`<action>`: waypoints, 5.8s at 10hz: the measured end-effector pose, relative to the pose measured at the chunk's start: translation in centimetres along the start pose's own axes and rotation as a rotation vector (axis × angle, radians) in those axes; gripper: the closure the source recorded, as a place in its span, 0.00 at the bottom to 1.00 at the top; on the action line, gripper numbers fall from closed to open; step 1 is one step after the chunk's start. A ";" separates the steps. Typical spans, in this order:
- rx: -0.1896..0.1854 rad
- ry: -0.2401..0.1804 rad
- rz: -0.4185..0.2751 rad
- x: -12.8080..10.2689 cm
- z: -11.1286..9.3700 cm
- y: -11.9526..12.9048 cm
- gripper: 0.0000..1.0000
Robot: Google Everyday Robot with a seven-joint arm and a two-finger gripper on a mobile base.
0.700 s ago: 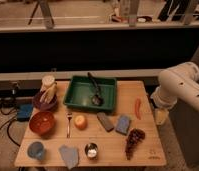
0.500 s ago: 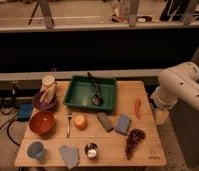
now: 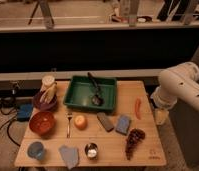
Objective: Place apple in table surface
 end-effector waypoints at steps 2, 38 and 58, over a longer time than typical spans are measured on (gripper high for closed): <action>0.000 0.000 0.000 0.0 0.0 0.0 0.20; 0.159 -0.080 -0.639 -21.3 0.5 -1.2 0.20; 0.152 -0.225 -1.123 -34.8 5.7 -1.9 0.20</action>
